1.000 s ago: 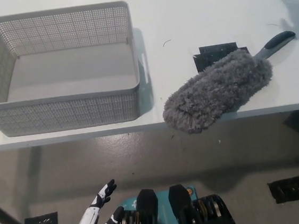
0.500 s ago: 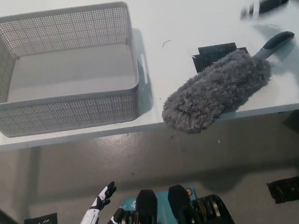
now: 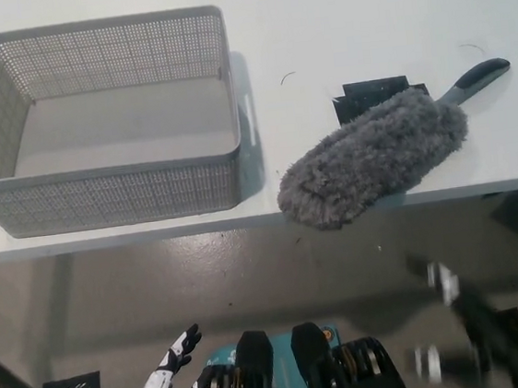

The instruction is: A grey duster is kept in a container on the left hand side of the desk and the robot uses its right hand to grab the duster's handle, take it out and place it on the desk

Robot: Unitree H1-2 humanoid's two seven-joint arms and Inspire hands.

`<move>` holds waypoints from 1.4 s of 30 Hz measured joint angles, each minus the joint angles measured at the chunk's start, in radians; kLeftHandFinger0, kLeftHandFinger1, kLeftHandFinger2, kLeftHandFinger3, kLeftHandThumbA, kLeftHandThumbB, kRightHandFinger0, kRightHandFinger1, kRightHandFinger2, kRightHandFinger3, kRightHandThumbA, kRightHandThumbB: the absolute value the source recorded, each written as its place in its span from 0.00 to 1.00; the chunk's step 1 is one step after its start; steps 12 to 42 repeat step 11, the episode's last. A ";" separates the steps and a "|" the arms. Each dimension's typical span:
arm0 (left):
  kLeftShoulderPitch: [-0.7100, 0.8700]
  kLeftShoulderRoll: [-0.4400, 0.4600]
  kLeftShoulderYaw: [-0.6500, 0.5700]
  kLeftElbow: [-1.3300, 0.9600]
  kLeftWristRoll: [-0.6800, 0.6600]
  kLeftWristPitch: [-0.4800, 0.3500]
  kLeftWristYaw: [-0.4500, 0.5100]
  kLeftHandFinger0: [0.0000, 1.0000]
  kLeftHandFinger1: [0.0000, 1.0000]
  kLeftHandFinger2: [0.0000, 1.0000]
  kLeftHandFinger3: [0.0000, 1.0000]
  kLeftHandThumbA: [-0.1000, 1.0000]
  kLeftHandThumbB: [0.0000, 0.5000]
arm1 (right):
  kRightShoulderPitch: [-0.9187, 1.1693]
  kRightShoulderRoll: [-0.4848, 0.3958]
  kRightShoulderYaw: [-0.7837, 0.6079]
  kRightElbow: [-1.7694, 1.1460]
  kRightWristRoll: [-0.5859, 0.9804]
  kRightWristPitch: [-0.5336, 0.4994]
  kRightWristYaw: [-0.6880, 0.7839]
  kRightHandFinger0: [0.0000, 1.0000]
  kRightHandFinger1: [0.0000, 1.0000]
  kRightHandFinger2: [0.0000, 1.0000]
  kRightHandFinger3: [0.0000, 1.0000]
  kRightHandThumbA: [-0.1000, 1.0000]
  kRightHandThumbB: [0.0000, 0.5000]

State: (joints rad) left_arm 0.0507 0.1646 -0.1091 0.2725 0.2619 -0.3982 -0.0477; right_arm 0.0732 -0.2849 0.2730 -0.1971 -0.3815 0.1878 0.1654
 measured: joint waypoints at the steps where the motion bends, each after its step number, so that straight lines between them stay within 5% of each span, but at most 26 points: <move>1: 0.000 0.000 0.000 0.001 0.000 0.000 0.000 1.00 1.00 1.00 1.00 0.90 0.25 | 0.052 0.000 0.019 -0.033 -0.002 -0.011 -0.018 1.00 1.00 1.00 1.00 0.92 0.83; 6: 0.003 0.000 0.000 0.003 0.000 0.000 0.000 1.00 1.00 1.00 1.00 0.90 0.27 | 0.269 0.018 0.132 -0.205 -0.008 -0.076 -0.099 1.00 1.00 1.00 1.00 1.00 1.00; 8: 0.004 0.000 0.000 0.005 0.000 0.000 0.000 1.00 1.00 1.00 1.00 0.90 0.27 | 0.320 0.025 0.170 -0.256 -0.008 -0.108 -0.127 1.00 1.00 1.00 1.00 1.00 0.74; 10: 0.004 0.000 0.000 0.007 0.000 0.000 0.000 1.00 1.00 1.00 1.00 0.90 0.27 | 0.354 0.038 0.187 -0.287 -0.007 -0.141 -0.158 1.00 1.00 1.00 1.00 1.00 0.66; 42: 0.004 0.000 0.000 0.007 0.000 0.000 0.000 1.00 1.00 1.00 1.00 0.90 0.27 | 0.358 0.041 0.191 -0.291 -0.007 -0.147 -0.165 1.00 1.00 1.00 1.00 1.00 0.66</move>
